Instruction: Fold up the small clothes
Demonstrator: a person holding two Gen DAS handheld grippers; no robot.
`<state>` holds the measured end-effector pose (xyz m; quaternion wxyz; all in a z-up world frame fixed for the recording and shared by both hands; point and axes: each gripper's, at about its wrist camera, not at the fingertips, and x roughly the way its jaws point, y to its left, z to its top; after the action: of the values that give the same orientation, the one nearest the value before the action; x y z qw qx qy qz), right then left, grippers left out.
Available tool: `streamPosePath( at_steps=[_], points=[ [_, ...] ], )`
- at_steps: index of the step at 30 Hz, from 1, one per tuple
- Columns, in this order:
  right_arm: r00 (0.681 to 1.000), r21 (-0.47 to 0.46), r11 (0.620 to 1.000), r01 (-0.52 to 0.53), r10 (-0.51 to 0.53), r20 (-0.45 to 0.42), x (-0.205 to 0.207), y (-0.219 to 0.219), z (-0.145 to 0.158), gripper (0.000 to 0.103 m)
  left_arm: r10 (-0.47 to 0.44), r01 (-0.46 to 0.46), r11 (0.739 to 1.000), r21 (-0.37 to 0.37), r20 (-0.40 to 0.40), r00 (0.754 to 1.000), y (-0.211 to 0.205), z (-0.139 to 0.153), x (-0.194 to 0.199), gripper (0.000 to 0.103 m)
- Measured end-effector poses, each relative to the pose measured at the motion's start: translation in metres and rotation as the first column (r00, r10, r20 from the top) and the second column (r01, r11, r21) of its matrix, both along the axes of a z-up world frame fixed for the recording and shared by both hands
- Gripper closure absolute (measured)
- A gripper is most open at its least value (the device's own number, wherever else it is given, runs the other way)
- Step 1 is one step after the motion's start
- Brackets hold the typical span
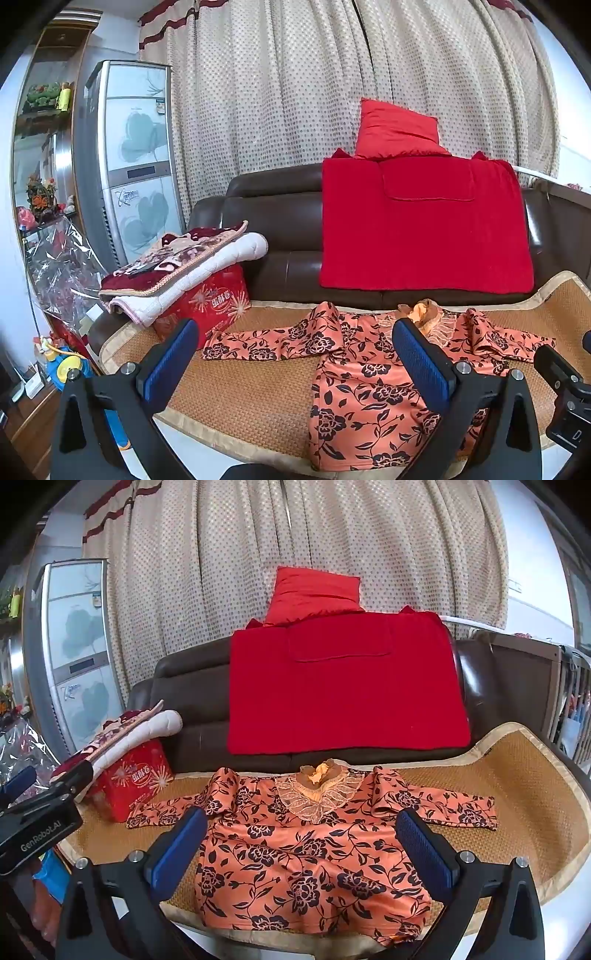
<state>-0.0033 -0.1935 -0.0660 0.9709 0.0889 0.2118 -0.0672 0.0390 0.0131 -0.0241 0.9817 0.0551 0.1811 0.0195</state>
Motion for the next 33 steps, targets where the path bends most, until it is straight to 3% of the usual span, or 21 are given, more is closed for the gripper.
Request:
streamPosePath(
  at_steps=[33],
  points=[
    [0.999,0.002,1.0,0.014,-0.014,-0.035,0.03,-0.007,-0.018,0.0,0.011,-0.011,1.0,0.003,-0.067,0.998,-0.003,-0.024,0.033,0.0]
  ],
)
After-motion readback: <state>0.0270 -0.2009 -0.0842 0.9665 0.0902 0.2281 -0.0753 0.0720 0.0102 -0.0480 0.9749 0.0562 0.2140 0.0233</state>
